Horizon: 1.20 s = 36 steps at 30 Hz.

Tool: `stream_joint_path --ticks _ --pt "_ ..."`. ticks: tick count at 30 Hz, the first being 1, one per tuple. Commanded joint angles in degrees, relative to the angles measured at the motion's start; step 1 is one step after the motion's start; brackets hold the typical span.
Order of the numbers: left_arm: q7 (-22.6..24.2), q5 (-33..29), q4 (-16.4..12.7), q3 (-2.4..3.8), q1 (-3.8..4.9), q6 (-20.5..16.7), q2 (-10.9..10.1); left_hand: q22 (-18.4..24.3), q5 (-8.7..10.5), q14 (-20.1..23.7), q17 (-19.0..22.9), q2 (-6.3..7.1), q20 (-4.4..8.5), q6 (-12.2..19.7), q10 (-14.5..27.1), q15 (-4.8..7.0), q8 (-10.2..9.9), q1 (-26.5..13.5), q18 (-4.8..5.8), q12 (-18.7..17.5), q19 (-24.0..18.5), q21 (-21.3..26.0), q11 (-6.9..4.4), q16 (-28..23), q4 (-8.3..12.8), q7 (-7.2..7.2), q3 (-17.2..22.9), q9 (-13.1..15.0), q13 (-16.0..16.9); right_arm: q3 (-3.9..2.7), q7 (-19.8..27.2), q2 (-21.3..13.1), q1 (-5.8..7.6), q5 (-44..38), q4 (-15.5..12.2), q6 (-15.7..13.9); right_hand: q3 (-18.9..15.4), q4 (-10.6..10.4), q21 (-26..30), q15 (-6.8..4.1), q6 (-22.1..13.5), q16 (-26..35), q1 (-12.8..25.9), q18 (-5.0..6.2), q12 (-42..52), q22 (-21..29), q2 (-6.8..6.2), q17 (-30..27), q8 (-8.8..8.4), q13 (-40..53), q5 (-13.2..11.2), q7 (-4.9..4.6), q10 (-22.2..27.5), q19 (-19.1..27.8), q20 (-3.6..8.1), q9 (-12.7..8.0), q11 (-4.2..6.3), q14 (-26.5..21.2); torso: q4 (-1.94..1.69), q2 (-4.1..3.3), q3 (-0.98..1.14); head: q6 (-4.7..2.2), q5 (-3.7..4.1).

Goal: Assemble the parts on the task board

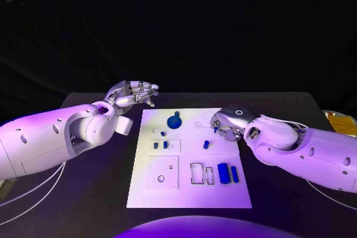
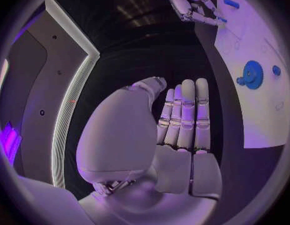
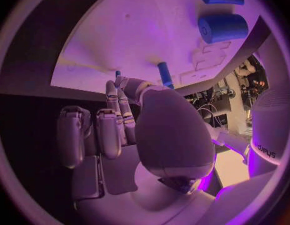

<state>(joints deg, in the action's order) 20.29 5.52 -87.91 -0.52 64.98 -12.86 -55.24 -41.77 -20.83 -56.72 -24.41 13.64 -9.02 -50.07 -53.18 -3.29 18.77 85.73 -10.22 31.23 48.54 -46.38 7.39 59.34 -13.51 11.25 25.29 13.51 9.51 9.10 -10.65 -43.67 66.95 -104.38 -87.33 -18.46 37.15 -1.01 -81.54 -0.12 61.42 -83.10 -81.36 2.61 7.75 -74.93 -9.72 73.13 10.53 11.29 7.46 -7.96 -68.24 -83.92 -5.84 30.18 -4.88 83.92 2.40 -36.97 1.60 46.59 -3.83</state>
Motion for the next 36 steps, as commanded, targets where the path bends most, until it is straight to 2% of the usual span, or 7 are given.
stream_joint_path --ticks 1,6,11,17,26,30,36 --pt "-0.01 -0.36 0.06 0.06 0.08 1.11 0.03 0.09 -0.06 0.32 0.10 -0.15 -0.07 0.63 0.53 -0.18 -0.30 0.24 -0.19 0.17 0.34 0.27 0.06 -0.41 0.15 0.06 -0.24 -0.07 0.07 -0.15 -0.62 -0.43 0.41 -0.42 -0.81 -2.25 0.38 0.06 -0.50 -0.23 0.29 -0.05 0.16 -0.73 0.08 -11.43 0.41 -0.04 0.10 -0.01 0.08 -0.10 -1.26 -2.04 0.30 0.03 0.81 2.67 0.09 0.00 -0.02 -0.05 -0.08" --pt "-0.15 -0.36 0.19 0.06 0.08 1.25 0.03 0.13 -0.07 0.37 0.13 -0.14 -0.10 0.79 0.74 -0.24 -0.36 0.20 -0.18 0.18 0.33 0.34 0.13 -0.44 0.15 0.13 -0.28 -0.10 0.06 -0.43 -0.68 -1.61 1.14 0.37 -2.70 -2.72 0.41 0.13 -0.50 -0.22 0.32 -0.03 0.44 -0.73 0.00 -11.44 0.35 -0.08 0.12 -0.04 -0.02 -0.11 -1.30 -2.03 0.29 0.06 0.80 2.67 0.07 -0.04 0.00 -0.11 -0.06" --pt "-0.25 -0.39 0.30 0.06 0.07 1.41 0.09 0.14 -0.07 0.40 0.14 -0.13 -0.12 0.87 0.85 -0.27 -0.39 0.18 -0.17 0.19 0.32 0.38 0.16 -0.45 0.15 0.17 -0.30 -0.12 0.05 -0.68 -0.72 -3.01 1.87 2.00 -6.49 -2.81 0.42 0.24 -0.60 -0.21 0.38 -0.03 0.83 -0.75 -0.10 -11.51 0.28 -0.08 0.16 -0.07 -0.20 -0.11 -1.39 -2.08 0.27 0.11 0.80 2.67 0.04 -0.08 -0.01 -0.01 -0.30" --pt "-0.24 -0.63 0.53 0.05 0.07 1.55 0.45 0.16 -0.07 0.42 0.16 -0.13 -0.14 0.96 0.95 -0.29 -0.42 0.16 -0.17 0.21 0.32 0.42 0.20 -0.47 0.15 0.21 -0.32 -0.13 0.05 -0.75 -0.59 -2.16 1.50 2.67 -10.81 -3.14 0.42 0.24 -0.60 -0.21 0.38 -0.03 0.83 -0.75 -0.10 -11.51 0.28 -0.08 0.16 -0.07 -0.20 -0.11 -1.39 -2.08 0.27 0.11 0.80 2.67 0.07 -0.06 0.09 0.15 -1.24" --pt "-0.09 -0.85 0.87 0.05 0.06 1.60 1.36 0.18 -0.08 0.44 0.16 -0.15 -0.15 1.01 1.01 -0.32 -0.43 0.15 -0.16 0.23 0.31 0.45 0.22 -0.47 0.15 0.24 -0.33 -0.14 0.06 -0.63 -0.12 1.97 -1.44 1.67 -13.49 -3.66 0.44 0.27 -0.46 -0.20 0.37 0.02 0.97 -0.72 -0.16 -11.45 0.29 -0.23 0.16 -0.09 -0.23 -0.11 -1.39 -2.00 0.26 0.12 0.79 2.65 0.01 -0.03 -0.05 0.57 -2.89" --pt "0.05 -1.04 0.97 0.05 0.06 1.64 1.91 0.19 -0.08 0.46 0.17 -0.15 -0.16 1.04 1.05 -0.33 -0.44 0.13 -0.16 0.25 0.31 0.47 0.24 -0.48 0.14 0.25 -0.35 -0.15 0.06 -0.46 0.18 4.39 -3.64 1.43 -12.89 -3.84 0.44 0.27 -0.46 -0.20 0.37 0.02 0.97 -0.72 -0.16 -11.45 0.29 -0.23 0.16 -0.09 -0.23 -0.11 -1.39 -2.00 0.26 0.12 0.79 2.65 -0.16 -0.08 -0.13 0.72 -3.38" --pt "0.06 -1.13 1.09 0.05 0.07 1.59 2.70 0.19 -0.07 0.47 0.18 -0.16 -0.17 1.06 1.07 -0.35 -0.44 0.11 -0.16 0.27 0.30 0.49 0.25 -0.48 0.13 0.26 -0.36 -0.15 0.06 -0.19 0.55 7.46 -6.46 1.29 -10.86 -4.08 0.47 0.30 -0.41 -0.20 0.35 0.04 1.02 -0.71 -0.20 -11.43 0.33 -0.27 0.15 -0.11 -0.22 -0.12 -1.38 -1.98 0.26 0.13 0.79 2.64 -0.12 -0.13 -0.10 1.16 -4.47"
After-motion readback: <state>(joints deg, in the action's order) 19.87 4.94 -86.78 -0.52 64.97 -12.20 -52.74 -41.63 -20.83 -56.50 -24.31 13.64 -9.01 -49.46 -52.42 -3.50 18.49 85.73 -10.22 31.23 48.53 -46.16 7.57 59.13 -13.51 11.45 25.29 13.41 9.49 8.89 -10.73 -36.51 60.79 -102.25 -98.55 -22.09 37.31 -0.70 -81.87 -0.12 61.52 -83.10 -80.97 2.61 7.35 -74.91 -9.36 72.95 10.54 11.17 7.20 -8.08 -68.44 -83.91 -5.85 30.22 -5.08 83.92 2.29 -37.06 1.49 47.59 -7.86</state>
